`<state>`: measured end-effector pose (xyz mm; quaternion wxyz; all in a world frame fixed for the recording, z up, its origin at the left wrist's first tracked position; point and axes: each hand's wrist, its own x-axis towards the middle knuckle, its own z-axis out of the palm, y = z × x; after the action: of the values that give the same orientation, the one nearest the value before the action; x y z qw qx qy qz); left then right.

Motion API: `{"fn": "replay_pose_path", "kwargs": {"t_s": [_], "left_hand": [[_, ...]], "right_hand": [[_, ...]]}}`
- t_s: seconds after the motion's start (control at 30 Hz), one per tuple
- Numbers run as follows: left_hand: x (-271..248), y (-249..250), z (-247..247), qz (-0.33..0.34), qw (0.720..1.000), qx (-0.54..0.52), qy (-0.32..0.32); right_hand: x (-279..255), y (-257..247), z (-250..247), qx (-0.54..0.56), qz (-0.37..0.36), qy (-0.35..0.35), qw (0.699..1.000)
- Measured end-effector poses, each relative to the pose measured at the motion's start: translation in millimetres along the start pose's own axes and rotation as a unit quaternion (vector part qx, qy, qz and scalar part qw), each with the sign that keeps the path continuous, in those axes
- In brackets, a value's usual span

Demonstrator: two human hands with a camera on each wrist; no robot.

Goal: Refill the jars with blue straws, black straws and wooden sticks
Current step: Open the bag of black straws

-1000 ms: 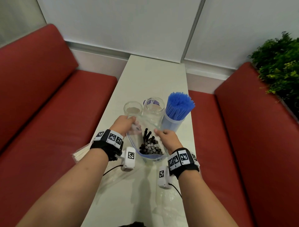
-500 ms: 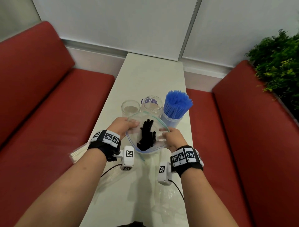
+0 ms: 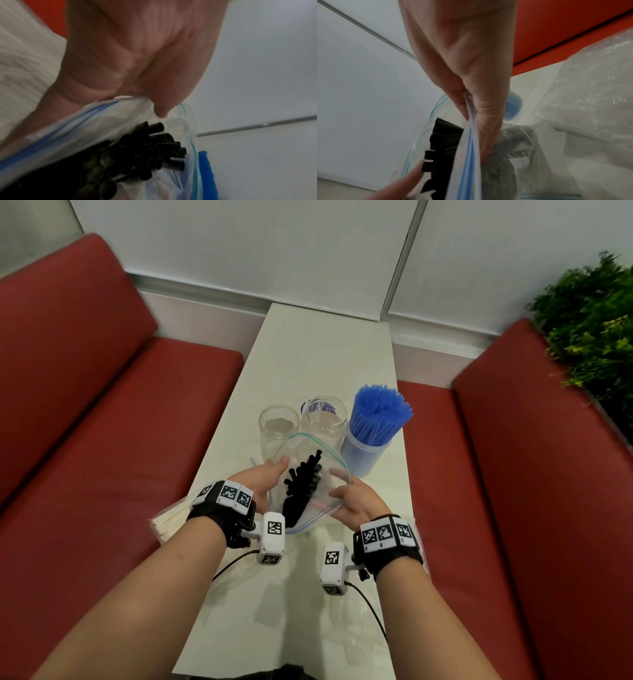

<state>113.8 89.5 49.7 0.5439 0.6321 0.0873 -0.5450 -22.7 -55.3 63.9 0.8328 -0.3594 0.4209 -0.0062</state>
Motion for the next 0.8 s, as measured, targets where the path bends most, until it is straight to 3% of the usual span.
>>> {"fn": "replay_pose_path", "kwargs": {"t_s": [0.1, 0.2, 0.47, 0.67, 0.8], "left_hand": [[-8, 2, 1, -0.021, 0.997, -0.050, -0.061], [-14, 3, 0, -0.008, 0.992, -0.106, -0.074], [-12, 6, 0, 0.036, 0.988, -0.149, 0.002], [1, -4, -1, 0.020, 0.995, -0.095, 0.027], [3, -7, -3, -0.028, 0.983, -0.182, 0.004]], "right_hand": [[3, 0, -4, 0.016, -0.021, 0.002, 1.000], [3, 3, -2, -0.076, -0.048, 0.027, 0.996], [2, 7, 7, -0.169, -0.058, -0.014, 0.984], [24, 14, 2, -0.157, -0.071, 0.057, 0.983], [35, 20, 0, -0.111, -0.051, 0.114, 0.986]]}}
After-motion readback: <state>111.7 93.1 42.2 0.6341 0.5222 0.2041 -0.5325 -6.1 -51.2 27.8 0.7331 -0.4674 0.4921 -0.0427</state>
